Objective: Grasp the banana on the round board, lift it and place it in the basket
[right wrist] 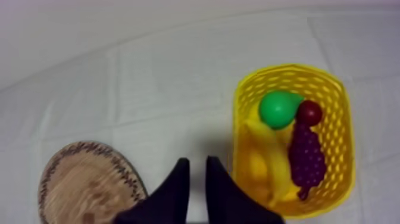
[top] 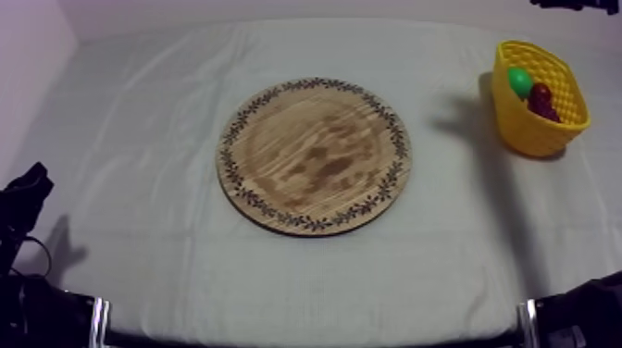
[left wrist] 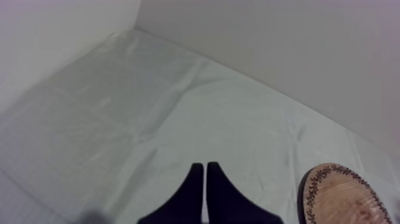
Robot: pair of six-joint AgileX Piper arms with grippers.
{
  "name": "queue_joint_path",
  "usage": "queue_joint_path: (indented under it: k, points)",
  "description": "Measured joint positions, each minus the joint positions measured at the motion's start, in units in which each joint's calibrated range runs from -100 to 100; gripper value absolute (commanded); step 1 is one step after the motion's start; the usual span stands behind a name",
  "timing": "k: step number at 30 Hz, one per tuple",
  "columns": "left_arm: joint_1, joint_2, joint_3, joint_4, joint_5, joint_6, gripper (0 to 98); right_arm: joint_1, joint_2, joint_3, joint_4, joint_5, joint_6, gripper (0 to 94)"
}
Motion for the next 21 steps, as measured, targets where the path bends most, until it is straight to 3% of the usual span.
queue_joint_path:
  k: [13, 21]
  points:
    - [0.0, 0.0, 0.0, 0.0, 0.0, 0.0, 0.1, -2.8, -26.55, 29.43, 0.02, -11.8, -0.29, 0.5]
    - [0.0, 0.0, 0.0, 0.0, 0.0, 0.0, 0.1, -0.19, -42.57, 51.25, -2.26, -23.29, 3.36, 0.3]
